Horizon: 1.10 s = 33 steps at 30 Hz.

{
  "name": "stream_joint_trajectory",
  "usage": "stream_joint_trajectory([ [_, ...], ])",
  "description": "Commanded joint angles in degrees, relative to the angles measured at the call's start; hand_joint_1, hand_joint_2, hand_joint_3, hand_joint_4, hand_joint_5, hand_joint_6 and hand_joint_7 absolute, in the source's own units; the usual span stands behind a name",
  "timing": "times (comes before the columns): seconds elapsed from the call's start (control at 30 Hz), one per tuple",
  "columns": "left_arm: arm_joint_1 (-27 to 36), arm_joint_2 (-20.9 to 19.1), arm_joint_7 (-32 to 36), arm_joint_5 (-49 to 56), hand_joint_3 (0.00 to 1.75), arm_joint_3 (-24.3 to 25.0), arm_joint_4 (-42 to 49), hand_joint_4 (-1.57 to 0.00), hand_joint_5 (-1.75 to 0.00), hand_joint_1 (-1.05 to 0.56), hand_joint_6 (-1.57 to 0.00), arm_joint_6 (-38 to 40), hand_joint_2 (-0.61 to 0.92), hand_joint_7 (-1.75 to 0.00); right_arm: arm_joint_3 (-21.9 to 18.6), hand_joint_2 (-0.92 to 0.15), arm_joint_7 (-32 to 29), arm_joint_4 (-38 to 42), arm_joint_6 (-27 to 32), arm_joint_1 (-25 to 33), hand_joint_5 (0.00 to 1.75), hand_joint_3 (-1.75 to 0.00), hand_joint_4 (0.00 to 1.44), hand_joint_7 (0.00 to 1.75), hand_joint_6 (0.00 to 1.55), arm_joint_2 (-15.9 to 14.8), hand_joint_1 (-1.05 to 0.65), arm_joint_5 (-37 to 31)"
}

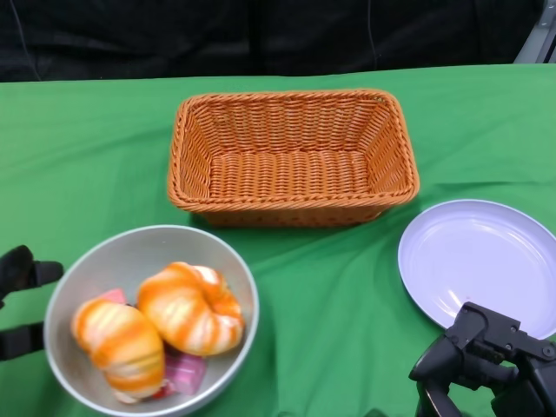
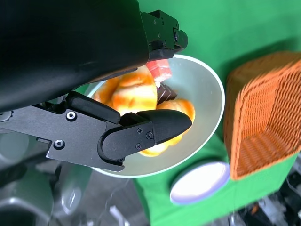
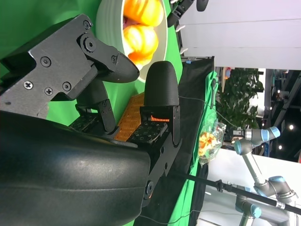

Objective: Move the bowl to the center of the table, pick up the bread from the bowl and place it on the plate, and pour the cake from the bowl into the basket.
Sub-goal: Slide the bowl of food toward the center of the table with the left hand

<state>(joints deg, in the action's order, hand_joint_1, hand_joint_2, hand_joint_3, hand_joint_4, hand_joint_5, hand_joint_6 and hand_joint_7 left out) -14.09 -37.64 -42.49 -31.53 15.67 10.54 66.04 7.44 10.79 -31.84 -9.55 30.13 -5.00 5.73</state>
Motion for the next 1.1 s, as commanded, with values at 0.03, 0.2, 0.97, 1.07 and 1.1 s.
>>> stream_joint_trajectory([
  [0.03,1.1,-0.3,0.1,-1.3,0.70,0.2,-2.0,0.00,0.00,-0.63,0.00,1.5,0.92,0.00,0.0,-0.50,-0.2,0.4,-1.1,0.0,1.54,-1.04,0.82,1.24,0.76,0.0,-0.16,-0.1],
  [0.2,1.5,1.3,2.3,-3.4,0.70,2.1,-4.6,0.00,0.00,-0.63,0.00,6.5,0.92,0.00,0.4,-0.50,-0.4,0.4,-0.9,0.0,1.55,-1.03,0.82,1.24,0.76,0.2,-0.15,-0.4],
  [0.97,4.0,5.9,5.0,-8.8,0.74,1.8,-13.1,0.00,0.00,-0.62,0.00,12.3,0.92,0.00,1.5,-0.52,-1.3,0.5,-1.1,-0.2,1.55,-0.98,0.80,1.25,0.76,0.3,-0.18,-1.4],
  [1.07,3.8,6.2,5.3,-8.6,0.73,0.9,-13.7,0.00,0.00,-0.61,0.00,12.4,0.92,0.00,1.6,-0.53,-1.4,0.5,-1.0,-0.3,1.55,-0.96,0.80,1.25,0.76,0.4,-0.18,-1.3],
  [1.1,3.7,6.3,5.4,-8.5,0.73,0.5,-14.0,0.00,0.00,-0.61,0.00,12.5,0.92,0.00,1.7,-0.53,-1.4,0.4,-1.0,-0.3,1.55,-0.96,0.80,1.25,0.76,0.4,-0.18,-1.4],
])
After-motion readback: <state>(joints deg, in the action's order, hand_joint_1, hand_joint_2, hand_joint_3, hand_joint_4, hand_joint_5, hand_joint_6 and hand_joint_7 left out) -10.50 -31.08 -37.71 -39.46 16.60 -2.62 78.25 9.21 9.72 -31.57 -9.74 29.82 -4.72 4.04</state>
